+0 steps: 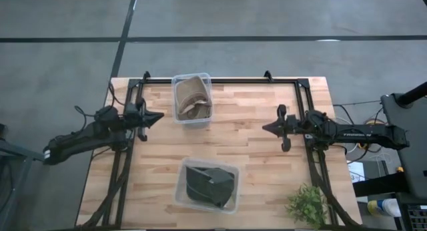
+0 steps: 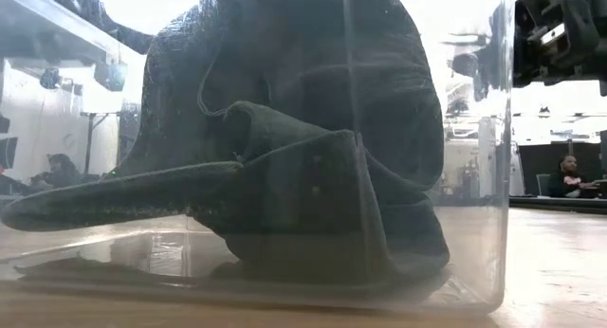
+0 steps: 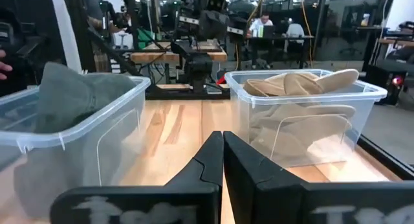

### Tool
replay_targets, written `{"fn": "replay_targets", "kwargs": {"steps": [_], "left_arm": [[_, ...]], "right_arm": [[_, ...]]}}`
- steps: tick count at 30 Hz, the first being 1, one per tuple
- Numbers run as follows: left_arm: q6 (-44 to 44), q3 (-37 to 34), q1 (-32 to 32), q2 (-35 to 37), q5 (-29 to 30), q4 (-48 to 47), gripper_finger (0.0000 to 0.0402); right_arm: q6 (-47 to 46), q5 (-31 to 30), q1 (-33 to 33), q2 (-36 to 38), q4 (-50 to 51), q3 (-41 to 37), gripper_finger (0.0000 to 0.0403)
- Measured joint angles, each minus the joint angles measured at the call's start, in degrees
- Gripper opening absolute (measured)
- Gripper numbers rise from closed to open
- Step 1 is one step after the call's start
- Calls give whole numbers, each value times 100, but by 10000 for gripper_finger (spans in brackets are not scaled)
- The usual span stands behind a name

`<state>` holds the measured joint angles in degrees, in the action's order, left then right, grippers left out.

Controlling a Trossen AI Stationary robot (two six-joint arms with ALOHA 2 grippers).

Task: Pick & Place hat
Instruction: Return to Home Position

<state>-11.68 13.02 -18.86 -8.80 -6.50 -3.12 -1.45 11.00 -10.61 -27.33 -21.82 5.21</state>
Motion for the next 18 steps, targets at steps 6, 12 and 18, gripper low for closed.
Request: {"fn": "replay_targets", "kwargs": {"steps": [6,12,18], "left_arm": [[29,-572,13,245,-7,623,0],[151,-770,25,299,-14,621,0],[11,-1167,25,322,-35,597,0]], "right_arm": [[-149,14,-1,0,-503,-474,9],[170,96,0,0,-421,-470,9],[317,102,-2,0,-212,-470,9]]}}
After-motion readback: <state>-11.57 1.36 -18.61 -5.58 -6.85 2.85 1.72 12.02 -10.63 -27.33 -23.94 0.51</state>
